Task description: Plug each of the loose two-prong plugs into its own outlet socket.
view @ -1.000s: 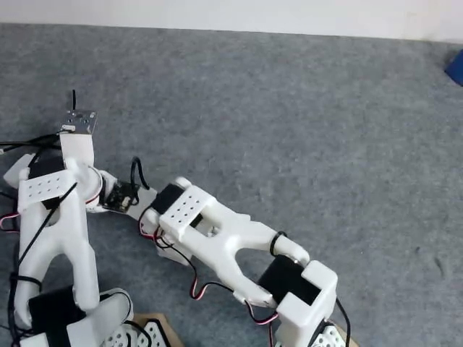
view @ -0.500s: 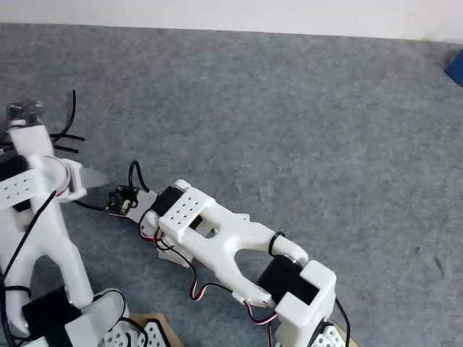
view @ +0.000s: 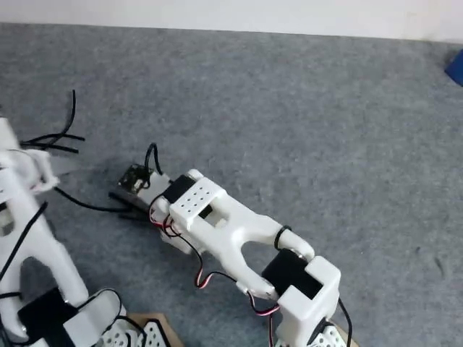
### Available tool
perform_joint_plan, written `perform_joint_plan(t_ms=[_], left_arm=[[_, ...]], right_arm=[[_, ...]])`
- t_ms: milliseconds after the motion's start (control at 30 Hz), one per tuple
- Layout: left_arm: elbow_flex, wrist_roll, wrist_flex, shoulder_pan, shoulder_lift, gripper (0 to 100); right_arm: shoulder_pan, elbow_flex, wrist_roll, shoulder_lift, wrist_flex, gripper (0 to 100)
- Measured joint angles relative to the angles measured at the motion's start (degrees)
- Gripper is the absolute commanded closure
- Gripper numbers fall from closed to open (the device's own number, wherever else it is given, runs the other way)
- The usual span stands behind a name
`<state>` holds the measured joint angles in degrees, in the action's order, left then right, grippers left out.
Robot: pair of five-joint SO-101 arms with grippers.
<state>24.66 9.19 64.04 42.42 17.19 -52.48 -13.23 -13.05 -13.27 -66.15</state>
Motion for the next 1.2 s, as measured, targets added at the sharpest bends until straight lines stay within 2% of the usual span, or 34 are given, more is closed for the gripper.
perform_joint_plan(t_ms=[167,367,567,700,1067,1133,1200], left_arm=[[-3.96,-1.67,3.25,3.96,0.00,60],[-5.71,-1.76,3.96,4.04,0.00,60],[-12.22,0.18,9.41,4.22,0.00,60],[-13.10,0.53,10.29,4.22,0.00,60],[-13.10,0.53,10.29,4.22,0.00,60],[-13.10,0.53,10.29,4.22,0.00,60],[-13.10,0.53,10.64,4.13,0.00,60]], right_arm=[[-0.18,0.00,2.55,0.00,1.67,98.1],[-1.05,-0.18,2.64,0.00,2.02,88.2],[-1.14,-0.18,0.79,0.00,-0.88,88.2],[-1.14,-0.18,0.53,0.00,-1.49,88.2],[-1.14,-3.34,0.44,-3.87,5.80,88.2],[-1.14,-3.25,0.44,-5.19,5.80,89.8],[-1.14,-2.55,0.44,-5.80,5.71,99.5]])
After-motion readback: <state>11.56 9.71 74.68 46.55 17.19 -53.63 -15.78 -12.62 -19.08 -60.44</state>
